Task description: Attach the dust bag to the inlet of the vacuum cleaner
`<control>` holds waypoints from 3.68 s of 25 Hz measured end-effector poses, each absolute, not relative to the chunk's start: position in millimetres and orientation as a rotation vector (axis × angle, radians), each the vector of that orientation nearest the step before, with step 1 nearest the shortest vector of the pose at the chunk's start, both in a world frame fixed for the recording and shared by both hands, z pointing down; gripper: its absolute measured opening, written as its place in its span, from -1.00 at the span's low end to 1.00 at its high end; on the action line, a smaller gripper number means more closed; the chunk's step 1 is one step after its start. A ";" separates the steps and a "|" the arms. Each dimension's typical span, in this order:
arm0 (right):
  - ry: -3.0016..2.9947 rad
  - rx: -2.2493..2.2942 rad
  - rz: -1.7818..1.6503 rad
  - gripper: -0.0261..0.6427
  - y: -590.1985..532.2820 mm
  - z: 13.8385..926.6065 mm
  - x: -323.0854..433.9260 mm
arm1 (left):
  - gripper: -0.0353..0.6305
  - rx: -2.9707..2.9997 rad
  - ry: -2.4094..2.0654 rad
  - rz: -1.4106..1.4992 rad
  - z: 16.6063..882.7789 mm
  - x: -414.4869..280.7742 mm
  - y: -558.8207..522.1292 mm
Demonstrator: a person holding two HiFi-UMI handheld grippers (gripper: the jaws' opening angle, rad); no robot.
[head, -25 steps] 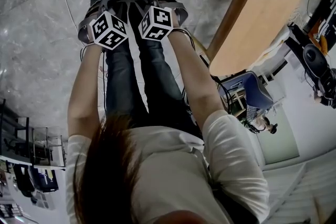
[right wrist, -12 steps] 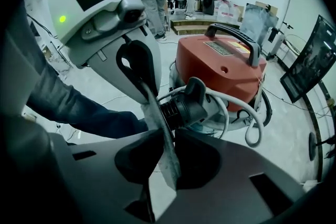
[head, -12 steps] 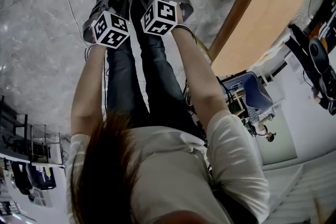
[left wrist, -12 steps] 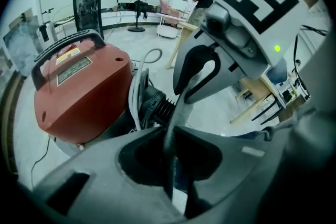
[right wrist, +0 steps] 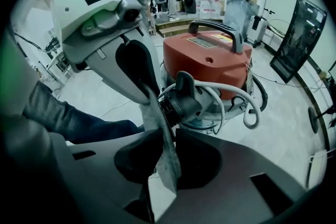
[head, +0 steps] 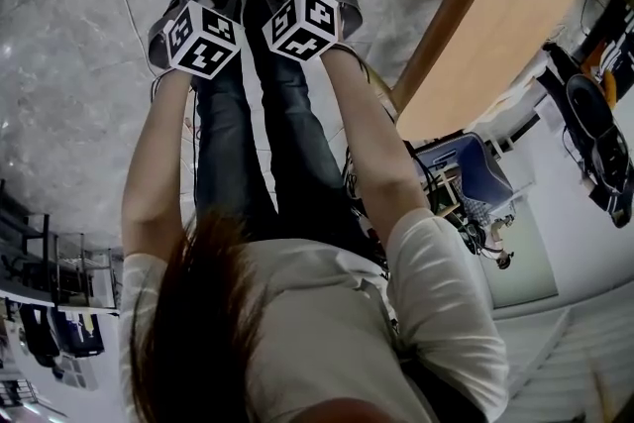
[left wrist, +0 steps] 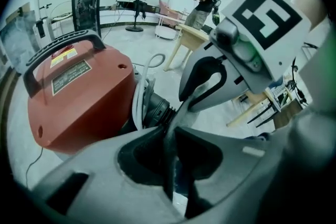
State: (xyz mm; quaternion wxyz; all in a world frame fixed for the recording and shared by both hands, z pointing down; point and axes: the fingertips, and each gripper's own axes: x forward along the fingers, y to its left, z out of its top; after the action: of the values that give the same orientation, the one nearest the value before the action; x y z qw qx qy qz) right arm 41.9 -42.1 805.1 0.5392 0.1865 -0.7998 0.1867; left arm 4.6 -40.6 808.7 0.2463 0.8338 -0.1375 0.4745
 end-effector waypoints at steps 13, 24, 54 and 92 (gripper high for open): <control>-1.905 0.508 0.523 -0.65 -55.1 804.2 39.8 | -0.67 2.198 -0.528 1.234 813.5 3.5 -39.1; -1.871 0.591 0.616 -0.64 -55.5 806.9 42.9 | -0.63 2.155 -0.574 1.163 814.1 5.6 -43.7; -1.874 0.571 0.672 -0.61 -59.5 806.1 42.1 | -0.60 2.092 -0.571 1.057 810.4 5.6 -51.2; -1.851 0.706 0.917 -0.12 -46.3 782.9 52.3 | -0.19 1.936 -0.468 1.018 788.8 -6.7 -35.5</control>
State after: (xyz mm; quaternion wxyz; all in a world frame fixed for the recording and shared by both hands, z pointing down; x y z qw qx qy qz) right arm 52.3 -46.3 782.9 0.4612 0.2870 -0.7523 0.3728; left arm -6.7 -35.5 788.8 0.4370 0.7786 -0.1880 0.4093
